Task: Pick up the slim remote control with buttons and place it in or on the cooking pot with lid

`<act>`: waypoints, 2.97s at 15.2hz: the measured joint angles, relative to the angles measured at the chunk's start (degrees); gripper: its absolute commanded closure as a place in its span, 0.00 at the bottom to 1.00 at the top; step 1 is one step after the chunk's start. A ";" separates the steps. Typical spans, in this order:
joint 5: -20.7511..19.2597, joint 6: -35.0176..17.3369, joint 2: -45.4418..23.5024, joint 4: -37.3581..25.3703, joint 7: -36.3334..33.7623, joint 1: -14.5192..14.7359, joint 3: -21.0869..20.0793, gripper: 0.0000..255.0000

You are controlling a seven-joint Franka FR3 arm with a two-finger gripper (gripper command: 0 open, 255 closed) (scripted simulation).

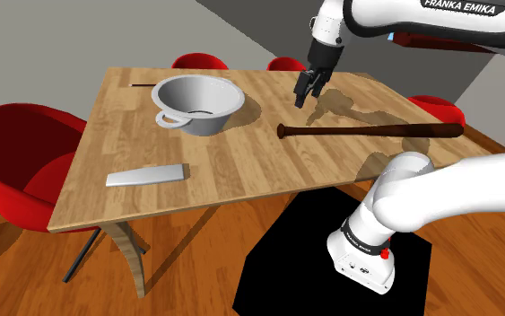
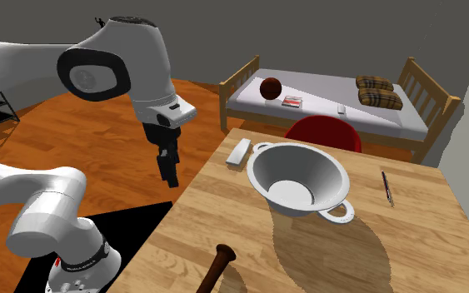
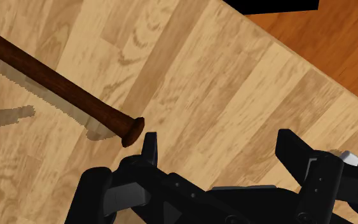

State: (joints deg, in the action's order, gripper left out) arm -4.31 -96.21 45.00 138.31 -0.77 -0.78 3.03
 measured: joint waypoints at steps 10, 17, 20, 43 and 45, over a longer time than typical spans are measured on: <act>1.57 -10.07 -15.92 -5.20 5.25 5.12 -1.49 0.00; 2.70 -15.70 -29.01 -12.16 9.74 9.01 -3.65 0.00; 2.92 -18.06 -34.63 -15.18 11.94 10.32 -4.51 0.00; -1.84 -20.48 -72.92 -48.76 22.78 21.26 -13.53 0.00; -2.05 -21.31 -73.88 -48.88 22.78 21.45 -13.53 0.00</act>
State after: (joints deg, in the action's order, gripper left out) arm -6.36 -117.52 -28.88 89.43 22.02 20.67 -10.49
